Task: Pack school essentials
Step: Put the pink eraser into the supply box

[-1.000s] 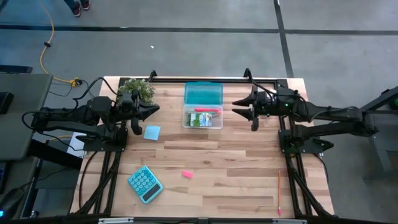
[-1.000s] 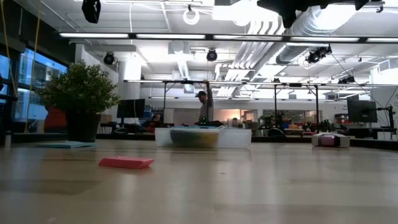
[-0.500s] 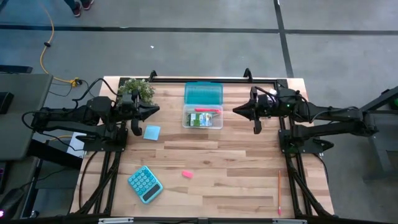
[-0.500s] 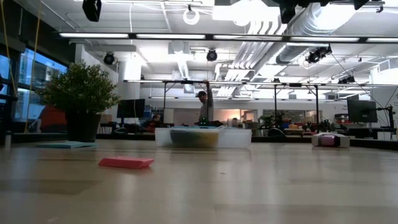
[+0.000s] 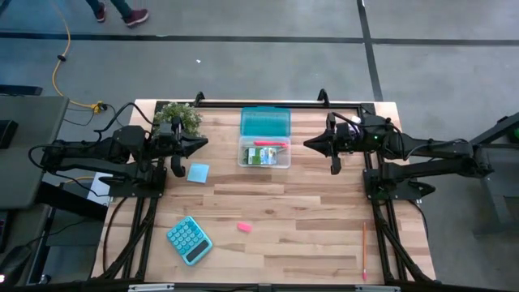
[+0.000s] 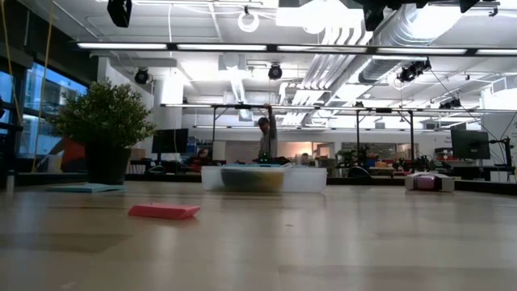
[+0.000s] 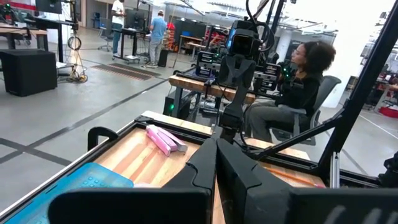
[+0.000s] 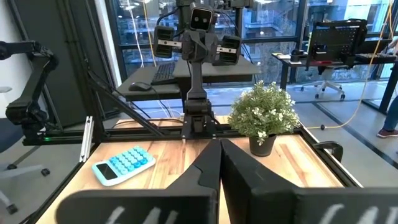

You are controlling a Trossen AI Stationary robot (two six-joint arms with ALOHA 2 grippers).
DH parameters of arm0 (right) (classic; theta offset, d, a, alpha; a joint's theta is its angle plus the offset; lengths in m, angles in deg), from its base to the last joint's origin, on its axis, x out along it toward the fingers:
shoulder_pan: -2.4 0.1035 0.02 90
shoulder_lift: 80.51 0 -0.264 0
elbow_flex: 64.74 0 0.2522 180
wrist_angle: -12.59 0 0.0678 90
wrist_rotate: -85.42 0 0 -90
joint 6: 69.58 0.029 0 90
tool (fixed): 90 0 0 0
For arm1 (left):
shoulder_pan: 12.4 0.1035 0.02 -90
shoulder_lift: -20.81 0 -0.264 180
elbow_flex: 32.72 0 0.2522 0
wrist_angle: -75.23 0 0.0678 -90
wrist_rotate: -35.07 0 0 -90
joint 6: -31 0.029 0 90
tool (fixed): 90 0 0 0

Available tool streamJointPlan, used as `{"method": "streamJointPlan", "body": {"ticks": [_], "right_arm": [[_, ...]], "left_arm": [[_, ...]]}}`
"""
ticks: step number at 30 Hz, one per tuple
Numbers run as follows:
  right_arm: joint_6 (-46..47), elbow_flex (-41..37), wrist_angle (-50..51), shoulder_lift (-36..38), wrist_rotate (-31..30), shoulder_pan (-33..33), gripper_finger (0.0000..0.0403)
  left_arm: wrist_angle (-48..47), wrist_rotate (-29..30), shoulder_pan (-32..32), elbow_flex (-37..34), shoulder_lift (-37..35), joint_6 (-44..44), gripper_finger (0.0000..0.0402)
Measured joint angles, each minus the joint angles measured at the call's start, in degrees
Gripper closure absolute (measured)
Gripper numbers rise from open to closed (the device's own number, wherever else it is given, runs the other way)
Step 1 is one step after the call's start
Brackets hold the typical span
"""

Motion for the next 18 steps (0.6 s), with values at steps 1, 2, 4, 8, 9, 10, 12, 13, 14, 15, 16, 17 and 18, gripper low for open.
{"method": "streamJointPlan", "body": {"ticks": [1,2,4,8,9,10,12,13,14,15,16,17,18], "right_arm": [[0.0,0.0,0.0,0.0,0.0,0.0,0.0402],[0.0,0.0,0.0,0.0,0.0,0.0,0.0402],[0.0,0.0,0.0,0.0,0.0,0.0,0.0402],[0.0,0.0,0.0,0.0,0.0,0.0,0.0402],[0.0,0.0,0.0,0.0,0.0,0.0,0.0402],[0.0,0.0,0.0,0.0,0.0,0.0,0.0402],[0.0,0.0,0.0,0.0,0.0,0.0,0.0403],[0.0,0.0,0.0,0.0,0.0,0.0,0.0403],[0.3,0.0,0.0,0.0,0.0,0.0,0.0403],[0.5,0.0,0.0,0.0,-0.1,0.0,0.0403],[0.5,0.0,0.0,0.0,-0.1,0.0,0.0403],[0.5,0.0,0.1,0.0,-0.1,0.0,0.0403],[0.5,0.0,0.1,0.0,-0.1,0.0,0.0403]], "left_arm": [[0.0,0.0,0.0,0.0,0.0,0.1,0.0401],[0.0,0.0,0.0,0.0,0.0,0.1,0.0401],[0.0,0.0,0.0,0.0,0.0,0.1,0.0401],[3.2,-0.6,0.0,0.0,1.4,-0.7,0.0393],[4.2,-1.5,0.0,0.2,2.5,-1.3,0.0385],[4.1,-2.3,0.0,0.6,3.8,-2.0,0.0375],[1.3,-3.7,0.0,2.3,7.2,-2.8,0.0347],[-0.1,-4.5,0.0,3.5,9.2,-2.9,0.033],[-2.1,-5.3,0.0,5.0,11.3,-2.9,0.0312],[-4.1,-6.2,0.0,6.6,13.4,-2.9,0.0293],[-5.8,-7.2,0.0,8.4,15.5,-2.7,0.0274],[-8.0,-8.5,0.0,10.2,17.7,-2.0,0.0254],[-10.2,-10.0,0.0,12.1,19.9,-1.0,0.0235]]}}
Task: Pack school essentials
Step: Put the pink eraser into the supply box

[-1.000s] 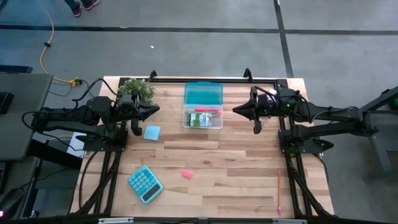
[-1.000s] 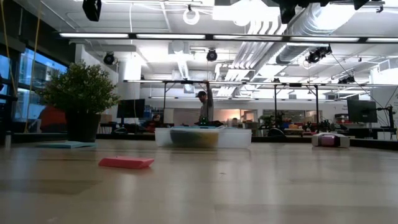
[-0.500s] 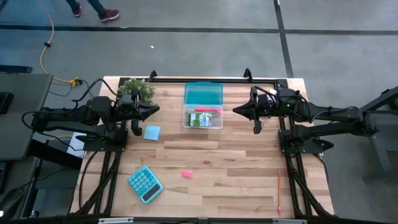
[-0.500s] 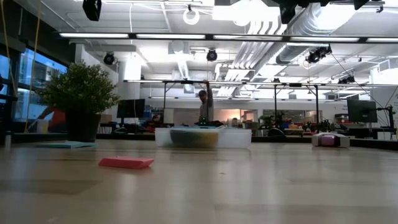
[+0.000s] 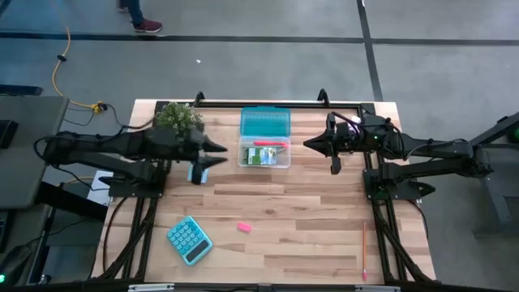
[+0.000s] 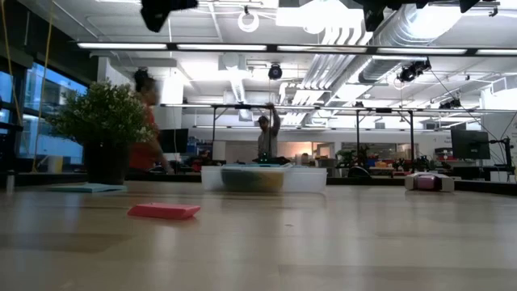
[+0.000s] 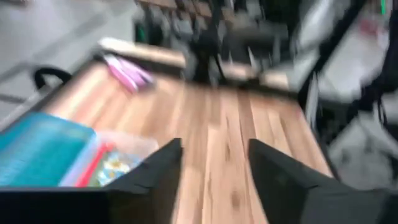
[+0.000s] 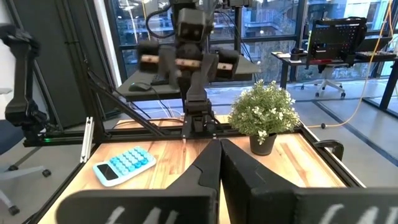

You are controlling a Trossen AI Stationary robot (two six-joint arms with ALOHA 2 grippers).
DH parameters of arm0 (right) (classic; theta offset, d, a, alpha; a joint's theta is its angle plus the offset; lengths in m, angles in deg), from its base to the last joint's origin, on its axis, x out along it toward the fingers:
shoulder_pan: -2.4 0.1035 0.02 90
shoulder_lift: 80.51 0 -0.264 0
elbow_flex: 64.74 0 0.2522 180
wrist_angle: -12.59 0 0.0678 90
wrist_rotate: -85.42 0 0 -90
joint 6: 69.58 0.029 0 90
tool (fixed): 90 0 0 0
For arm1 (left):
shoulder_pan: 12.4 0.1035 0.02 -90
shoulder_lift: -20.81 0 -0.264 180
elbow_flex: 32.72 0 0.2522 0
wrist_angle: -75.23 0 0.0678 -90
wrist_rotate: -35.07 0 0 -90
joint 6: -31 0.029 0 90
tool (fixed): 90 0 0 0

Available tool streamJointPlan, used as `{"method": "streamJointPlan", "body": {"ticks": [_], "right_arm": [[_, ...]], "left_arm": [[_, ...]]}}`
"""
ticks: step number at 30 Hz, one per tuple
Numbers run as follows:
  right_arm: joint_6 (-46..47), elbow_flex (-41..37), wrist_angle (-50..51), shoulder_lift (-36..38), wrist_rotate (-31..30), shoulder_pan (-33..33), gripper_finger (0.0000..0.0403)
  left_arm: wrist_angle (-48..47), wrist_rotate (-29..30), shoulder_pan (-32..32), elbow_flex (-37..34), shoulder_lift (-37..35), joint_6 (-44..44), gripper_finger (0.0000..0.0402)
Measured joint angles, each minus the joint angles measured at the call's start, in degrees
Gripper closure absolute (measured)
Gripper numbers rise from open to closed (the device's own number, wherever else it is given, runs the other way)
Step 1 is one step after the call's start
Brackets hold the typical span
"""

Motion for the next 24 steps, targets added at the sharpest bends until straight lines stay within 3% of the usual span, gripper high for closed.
{"method": "streamJointPlan", "body": {"ticks": [4,8,15,24], "right_arm": [[0.0,0.0,0.1,0.0,0.0,0.0,0.0403],[0.0,0.0,0.3,0.0,0.0,0.0,0.0403],[-0.1,0.0,0.5,0.0,0.0,-0.2,0.0403],[-0.1,0.0,1.8,0.0,-0.1,-0.2,0.0403]], "left_arm": [[-8.3,-4.7,-1.0,7.2,9.8,5.5,0.0165],[-14.1,-6.4,-3.4,13.1,19.3,11.7,0.0126],[-14.7,-7.6,-10.2,16.7,34.1,14.9,0.0119],[-12.2,-6.8,-18.0,16.7,49.0,8.5,0.0119]]}}
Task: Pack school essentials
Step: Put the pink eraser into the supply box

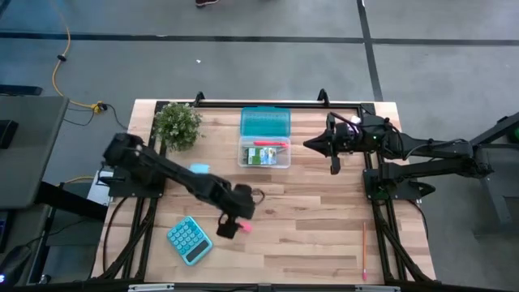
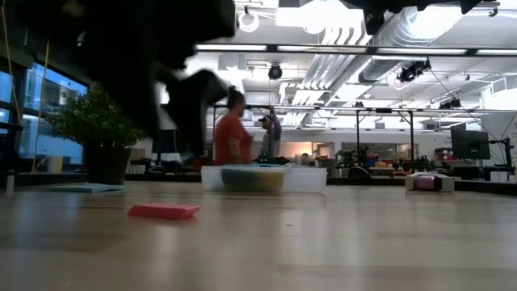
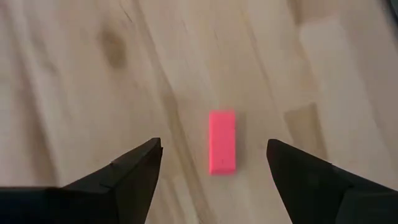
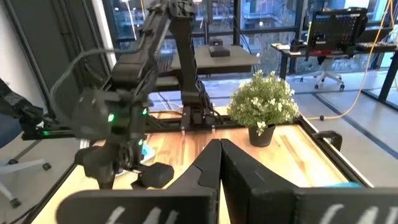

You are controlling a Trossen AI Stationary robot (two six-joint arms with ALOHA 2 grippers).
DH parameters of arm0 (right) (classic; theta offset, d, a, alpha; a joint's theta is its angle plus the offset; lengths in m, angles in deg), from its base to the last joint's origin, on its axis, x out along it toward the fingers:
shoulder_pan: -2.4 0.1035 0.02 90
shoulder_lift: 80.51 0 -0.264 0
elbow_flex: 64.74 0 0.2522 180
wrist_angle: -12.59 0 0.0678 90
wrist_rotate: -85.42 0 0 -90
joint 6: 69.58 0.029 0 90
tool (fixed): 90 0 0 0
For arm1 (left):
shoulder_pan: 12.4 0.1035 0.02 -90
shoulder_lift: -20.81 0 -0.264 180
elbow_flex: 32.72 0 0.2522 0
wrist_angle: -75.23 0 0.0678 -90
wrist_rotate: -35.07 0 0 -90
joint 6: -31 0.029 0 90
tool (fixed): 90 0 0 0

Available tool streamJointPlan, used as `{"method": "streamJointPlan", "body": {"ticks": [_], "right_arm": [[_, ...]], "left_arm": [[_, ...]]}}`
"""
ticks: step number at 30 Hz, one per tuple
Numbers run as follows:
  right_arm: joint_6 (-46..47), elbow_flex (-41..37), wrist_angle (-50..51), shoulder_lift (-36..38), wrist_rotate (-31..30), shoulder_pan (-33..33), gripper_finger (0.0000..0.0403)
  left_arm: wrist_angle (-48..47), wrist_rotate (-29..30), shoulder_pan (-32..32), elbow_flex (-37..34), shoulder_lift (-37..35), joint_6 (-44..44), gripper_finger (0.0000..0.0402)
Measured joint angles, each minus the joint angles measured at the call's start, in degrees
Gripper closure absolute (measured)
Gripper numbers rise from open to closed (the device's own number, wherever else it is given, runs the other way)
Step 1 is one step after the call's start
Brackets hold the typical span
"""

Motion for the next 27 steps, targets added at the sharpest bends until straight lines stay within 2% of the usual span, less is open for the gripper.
{"method": "streamJointPlan", "body": {"ticks": [9,16,27], "right_arm": [[0.0,0.0,2.3,0.0,0.0,0.0,0.0403],[0.0,0.0,2.8,0.0,0.0,0.0,0.0403],[0.0,0.0,3.0,0.0,-0.7,0.0,0.0403]], "left_arm": [[5.8,0.9,-2.1,0.0,8.7,-2.7,0.0119],[6.2,2.1,-2.5,0.1,9.7,-5.4,0.0123],[4.7,9.8,-5.1,0.1,9.7,-5.8,0.0207]]}}
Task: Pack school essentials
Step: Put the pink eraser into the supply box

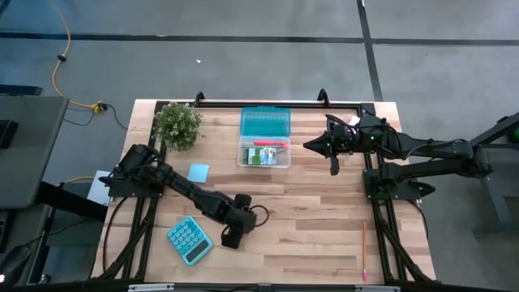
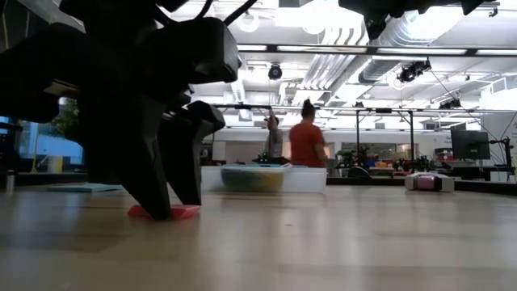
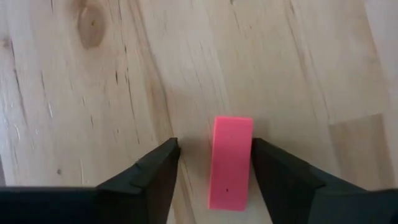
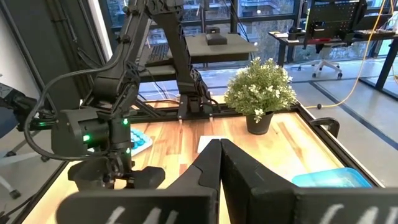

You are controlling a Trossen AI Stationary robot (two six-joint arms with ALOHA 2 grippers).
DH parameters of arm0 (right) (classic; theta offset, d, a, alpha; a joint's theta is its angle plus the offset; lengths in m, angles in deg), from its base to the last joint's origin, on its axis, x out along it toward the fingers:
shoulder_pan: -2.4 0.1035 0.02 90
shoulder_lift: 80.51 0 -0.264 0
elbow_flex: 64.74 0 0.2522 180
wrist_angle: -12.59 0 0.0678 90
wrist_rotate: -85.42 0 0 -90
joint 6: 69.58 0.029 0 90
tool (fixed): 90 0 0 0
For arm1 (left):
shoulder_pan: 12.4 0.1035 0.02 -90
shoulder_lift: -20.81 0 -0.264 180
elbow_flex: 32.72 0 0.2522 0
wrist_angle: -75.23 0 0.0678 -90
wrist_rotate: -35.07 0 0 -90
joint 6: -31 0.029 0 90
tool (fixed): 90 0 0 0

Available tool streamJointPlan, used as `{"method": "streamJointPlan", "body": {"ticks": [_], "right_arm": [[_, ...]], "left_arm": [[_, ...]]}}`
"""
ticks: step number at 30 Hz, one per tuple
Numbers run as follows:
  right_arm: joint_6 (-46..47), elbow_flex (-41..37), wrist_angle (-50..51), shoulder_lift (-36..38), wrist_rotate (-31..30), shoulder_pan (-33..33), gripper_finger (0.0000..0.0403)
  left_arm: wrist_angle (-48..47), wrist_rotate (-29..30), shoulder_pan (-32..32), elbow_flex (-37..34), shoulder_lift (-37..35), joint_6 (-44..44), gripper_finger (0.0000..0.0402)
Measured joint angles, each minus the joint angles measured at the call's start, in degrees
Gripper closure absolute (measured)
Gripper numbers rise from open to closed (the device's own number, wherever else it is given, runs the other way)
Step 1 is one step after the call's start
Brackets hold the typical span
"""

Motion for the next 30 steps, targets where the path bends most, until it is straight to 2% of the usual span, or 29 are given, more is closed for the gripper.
{"method": "streamJointPlan", "body": {"ticks": [21,25,30], "right_arm": [[0.0,0.0,0.0,0.0,0.0,0.0,0.0403],[0.0,0.0,0.0,0.0,0.0,0.0,0.0403],[0.0,0.0,0.0,0.0,0.0,0.0,0.0403]], "left_arm": [[-1.4,-5.0,-0.1,-0.1,0.0,-1.2,0.0323],[-1.5,-5.7,-0.1,-0.1,0.0,-1.3,0.0333],[-1.8,-8.6,1.2,-0.2,-0.6,-1.3,0.0326]]}}
